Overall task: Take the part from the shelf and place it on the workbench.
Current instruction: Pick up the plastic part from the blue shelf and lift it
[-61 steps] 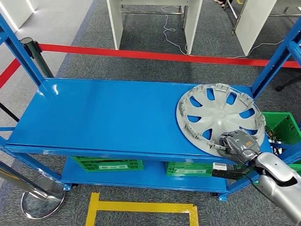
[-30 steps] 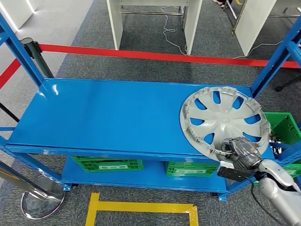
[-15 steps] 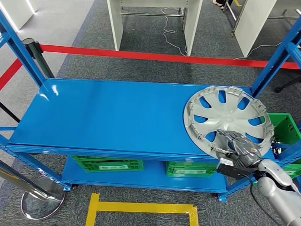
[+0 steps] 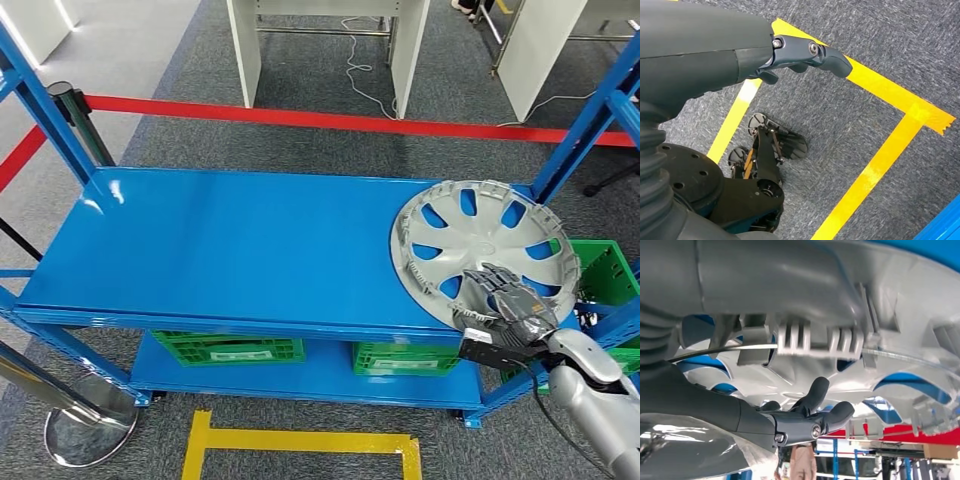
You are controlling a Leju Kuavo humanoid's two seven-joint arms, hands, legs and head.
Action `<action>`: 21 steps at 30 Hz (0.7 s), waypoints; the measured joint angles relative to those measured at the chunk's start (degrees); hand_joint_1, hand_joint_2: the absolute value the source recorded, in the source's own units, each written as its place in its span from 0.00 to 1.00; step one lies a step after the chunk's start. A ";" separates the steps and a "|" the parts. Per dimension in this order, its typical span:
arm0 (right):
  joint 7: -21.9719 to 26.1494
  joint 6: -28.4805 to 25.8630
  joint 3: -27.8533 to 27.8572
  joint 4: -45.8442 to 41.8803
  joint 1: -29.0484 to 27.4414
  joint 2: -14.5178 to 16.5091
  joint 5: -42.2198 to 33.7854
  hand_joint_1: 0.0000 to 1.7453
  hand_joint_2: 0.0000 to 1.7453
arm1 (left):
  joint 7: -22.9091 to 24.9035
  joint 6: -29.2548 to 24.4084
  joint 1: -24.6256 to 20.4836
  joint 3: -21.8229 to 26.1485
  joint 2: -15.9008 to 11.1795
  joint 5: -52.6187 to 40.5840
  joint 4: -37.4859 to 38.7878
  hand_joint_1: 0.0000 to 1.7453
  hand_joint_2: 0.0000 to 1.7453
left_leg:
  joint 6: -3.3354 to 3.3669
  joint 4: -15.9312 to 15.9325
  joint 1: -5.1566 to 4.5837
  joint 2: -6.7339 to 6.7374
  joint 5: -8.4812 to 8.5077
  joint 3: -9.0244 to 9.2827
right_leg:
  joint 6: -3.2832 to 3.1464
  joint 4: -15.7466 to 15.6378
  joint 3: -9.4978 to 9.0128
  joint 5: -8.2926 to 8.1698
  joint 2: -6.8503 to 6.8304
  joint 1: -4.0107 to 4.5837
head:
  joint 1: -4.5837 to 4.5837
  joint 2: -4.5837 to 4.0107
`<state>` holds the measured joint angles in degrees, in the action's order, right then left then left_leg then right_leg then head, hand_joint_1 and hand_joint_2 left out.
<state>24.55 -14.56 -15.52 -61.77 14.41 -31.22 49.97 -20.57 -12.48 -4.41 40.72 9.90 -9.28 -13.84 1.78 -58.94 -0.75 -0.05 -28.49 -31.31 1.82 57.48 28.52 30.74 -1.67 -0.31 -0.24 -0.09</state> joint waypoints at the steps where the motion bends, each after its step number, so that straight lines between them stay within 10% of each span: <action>1: -0.02 0.08 -0.17 0.03 0.21 -0.09 0.06 0.00 0.00 | 0.00 0.00 0.00 0.04 -0.01 -0.02 0.00 0.00 1.00 | 0.00 0.00 0.00 0.00 0.00 0.00 | 0.00 0.00 0.00 0.00 0.00 0.00 | 0.00 0.00; 21: 0.63 3.89 -2.78 0.65 7.16 -1.40 -3.20 0.00 0.00 | 0.79 0.79 -0.45 0.10 -0.33 -1.27 0.00 0.00 1.00 | 0.02 0.00 -0.01 0.01 0.02 -0.06 | 0.01 0.02 0.08 0.00 0.02 -0.01 | -0.01 0.00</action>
<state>25.18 -10.67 -18.30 -61.12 21.57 -32.62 46.77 -19.78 -11.69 -4.86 40.83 9.57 -10.55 -13.84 1.80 -58.94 -0.76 -0.04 -28.47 -31.37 1.83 57.50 28.59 30.73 -1.65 -0.32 -0.25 -0.09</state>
